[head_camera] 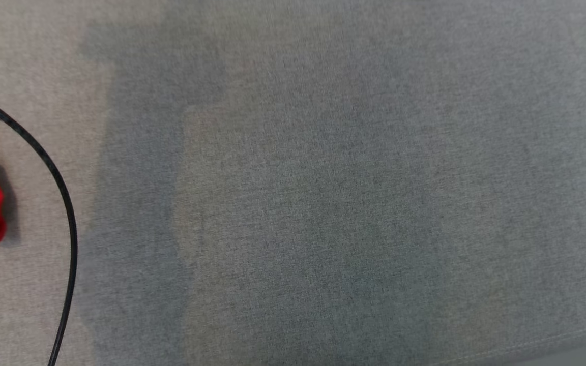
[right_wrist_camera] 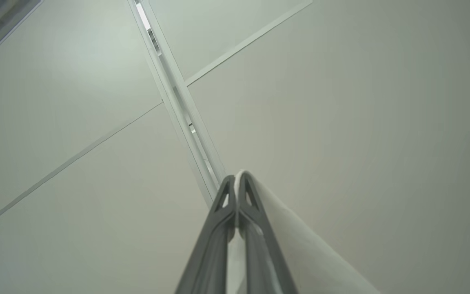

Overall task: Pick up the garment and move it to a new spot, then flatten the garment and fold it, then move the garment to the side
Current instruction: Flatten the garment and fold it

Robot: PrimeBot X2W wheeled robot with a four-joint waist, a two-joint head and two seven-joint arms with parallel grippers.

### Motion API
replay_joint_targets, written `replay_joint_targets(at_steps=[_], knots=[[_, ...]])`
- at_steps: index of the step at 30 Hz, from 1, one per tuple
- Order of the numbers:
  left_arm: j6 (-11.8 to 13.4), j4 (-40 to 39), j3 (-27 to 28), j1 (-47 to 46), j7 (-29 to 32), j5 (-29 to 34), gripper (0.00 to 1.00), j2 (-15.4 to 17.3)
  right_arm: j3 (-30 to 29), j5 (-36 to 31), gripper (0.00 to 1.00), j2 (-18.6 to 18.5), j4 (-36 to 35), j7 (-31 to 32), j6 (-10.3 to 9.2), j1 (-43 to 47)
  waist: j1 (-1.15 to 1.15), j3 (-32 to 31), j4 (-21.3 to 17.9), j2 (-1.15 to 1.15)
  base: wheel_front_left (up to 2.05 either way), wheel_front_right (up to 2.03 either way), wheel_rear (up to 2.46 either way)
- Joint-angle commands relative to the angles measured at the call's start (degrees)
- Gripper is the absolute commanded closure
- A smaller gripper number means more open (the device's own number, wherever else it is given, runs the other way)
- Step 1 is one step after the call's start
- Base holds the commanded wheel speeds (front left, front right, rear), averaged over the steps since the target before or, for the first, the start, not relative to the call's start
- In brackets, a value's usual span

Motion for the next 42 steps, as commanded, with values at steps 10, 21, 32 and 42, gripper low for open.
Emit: replay_joint_targets(at_steps=[10,21,32,42], knots=[[-1.5,4.5,0.1,4.0,-1.7,0.6,1.00,-3.7,11.8,14.3,1.00,-1.6,0.7,-3.4,0.01,12.0,0.00,7.7,-1.2,0.00,0.00,0.00,0.00],[-2.5,8.2,-0.9,13.3,-1.7,0.8,1.00,-1.8,15.7,23.0,1.00,-2.1,-1.4,-3.3,0.02,27.6,0.00,8.8,-1.4,0.00,0.00,0.00,0.00],[-2.5,13.1,-5.2,25.5,-1.7,-0.8,1.00,-1.5,17.3,31.2,1.00,-1.4,1.4,-3.3,0.02,39.1,0.00,3.5,-1.7,0.00,0.00,0.00,0.00],[-2.5,19.7,-9.2,33.8,-1.7,0.1,1.00,-3.1,21.1,39.1,1.00,-2.8,6.7,0.6,0.02,47.6,0.00,-3.3,-1.0,0.00,0.00,0.00,0.00]])
